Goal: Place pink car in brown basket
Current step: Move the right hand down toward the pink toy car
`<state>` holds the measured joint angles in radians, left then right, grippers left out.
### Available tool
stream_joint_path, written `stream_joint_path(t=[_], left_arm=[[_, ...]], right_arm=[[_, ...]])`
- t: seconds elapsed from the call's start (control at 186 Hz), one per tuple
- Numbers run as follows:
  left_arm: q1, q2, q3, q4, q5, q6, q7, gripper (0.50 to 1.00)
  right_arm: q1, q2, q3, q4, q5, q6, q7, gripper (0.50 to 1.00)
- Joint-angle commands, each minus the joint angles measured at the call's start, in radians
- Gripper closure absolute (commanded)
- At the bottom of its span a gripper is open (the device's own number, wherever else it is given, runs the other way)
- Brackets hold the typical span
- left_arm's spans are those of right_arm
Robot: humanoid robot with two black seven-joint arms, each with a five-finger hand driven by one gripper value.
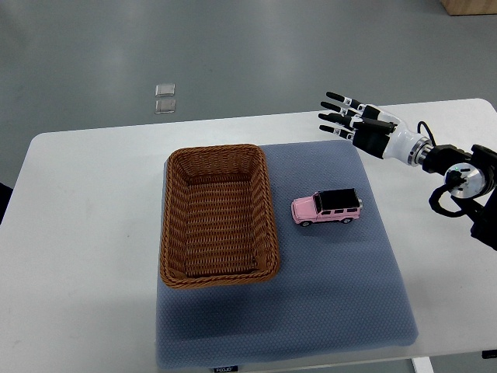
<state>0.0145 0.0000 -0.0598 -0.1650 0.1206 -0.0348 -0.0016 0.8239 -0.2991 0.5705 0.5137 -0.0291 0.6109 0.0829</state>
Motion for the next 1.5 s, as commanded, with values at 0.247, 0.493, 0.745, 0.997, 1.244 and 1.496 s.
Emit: stream_joint_path(t=[0.247, 0.493, 0.745, 0.997, 1.244, 1.496], left_arm=[[0.009, 0.000, -0.008, 0.002, 0.001, 0.007, 0.000, 0.500], [0.001, 0.000, -0.005, 0.013, 0.001, 0.010, 0.000, 0.500], [0.001, 0.000, -0.005, 0.013, 0.001, 0.010, 0.000, 0.500], [0.001, 0.000, -0.005, 0.013, 0.001, 0.010, 0.000, 0.500], [0.001, 0.000, -0.003, 0.013, 0.001, 0.010, 0.000, 0.500], [0.001, 0.000, -0.005, 0.013, -0.001, 0.010, 0.000, 0.500]], right_arm=[[-0.002, -0.003, -0.014, -0.003, -0.002, -0.006, 0.000, 0.576], [-0.002, -0.002, -0.023, -0.001, -0.018, 0.000, 0.000, 0.576], [0.003, -0.011, -0.020, 0.008, -0.175, 0.000, 0.003, 0.579], [0.038, -0.049, -0.020, 0.014, -0.499, 0.000, 0.117, 0.579], [0.098, -0.112, -0.020, 0.065, -0.914, 0.000, 0.354, 0.579], [0.090, -0.192, -0.024, 0.229, -1.216, 0.000, 0.468, 0.579]])
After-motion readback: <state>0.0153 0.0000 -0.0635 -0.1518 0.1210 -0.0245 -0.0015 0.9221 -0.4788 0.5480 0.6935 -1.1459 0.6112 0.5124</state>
